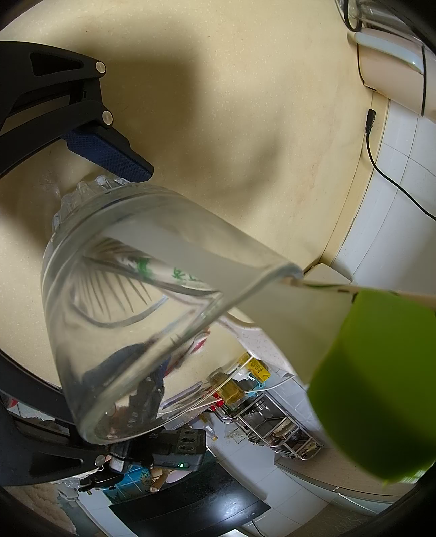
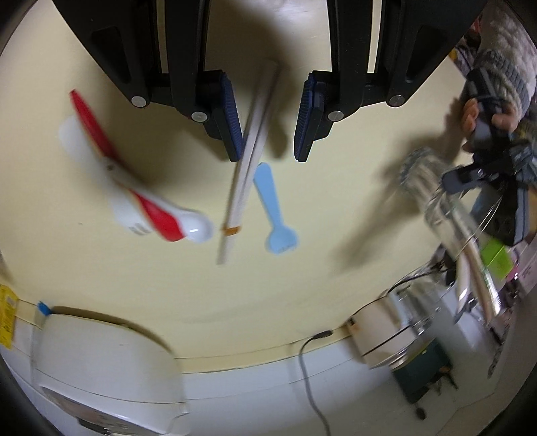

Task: Organize utensils
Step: 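Move the open right gripper back over the white banded chopsticks, then close the right gripper on the white chopsticks near the orange band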

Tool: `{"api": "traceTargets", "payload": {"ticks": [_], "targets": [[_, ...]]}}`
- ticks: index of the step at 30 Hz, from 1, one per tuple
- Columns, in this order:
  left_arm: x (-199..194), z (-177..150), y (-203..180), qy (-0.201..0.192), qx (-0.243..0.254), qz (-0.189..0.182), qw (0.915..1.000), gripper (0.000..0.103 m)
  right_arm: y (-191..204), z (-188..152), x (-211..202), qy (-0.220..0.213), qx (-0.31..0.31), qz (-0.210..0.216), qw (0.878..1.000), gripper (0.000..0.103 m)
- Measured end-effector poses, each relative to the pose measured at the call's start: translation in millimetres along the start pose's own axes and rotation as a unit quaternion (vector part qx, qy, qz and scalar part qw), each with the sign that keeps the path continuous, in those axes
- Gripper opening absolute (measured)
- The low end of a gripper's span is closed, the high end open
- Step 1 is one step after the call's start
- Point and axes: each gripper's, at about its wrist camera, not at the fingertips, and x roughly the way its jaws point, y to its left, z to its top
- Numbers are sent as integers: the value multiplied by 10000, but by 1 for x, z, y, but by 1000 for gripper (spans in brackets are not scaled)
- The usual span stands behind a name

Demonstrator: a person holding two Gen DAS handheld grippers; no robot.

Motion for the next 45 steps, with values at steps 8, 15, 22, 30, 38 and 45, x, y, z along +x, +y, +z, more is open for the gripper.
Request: {"api": "traceTargets", "payload": {"ticks": [8,15,22,30,38,45], "targets": [[0,0,0,1,0,0,10000,100,16,1,-1,-60,-210,-246,9995,33],[0,0,0,1,0,0,10000,100,8,10,-23,-381,-144,-514,9978,33],[0,0,0,1,0,-1,10000,100,11,23,-19,-347,-377,-802,9955,33],[0,0,0,1,0,-1,10000,100,25,55,13,-281,-823,-856,9925,30],[0,0,0,1,0,-1,10000,100,13,62,24,-184,-473,-871,9949,28],[0,0,0,1,0,-1,10000,100,2,52,22,-156,-325,-859,9957,26]]}}
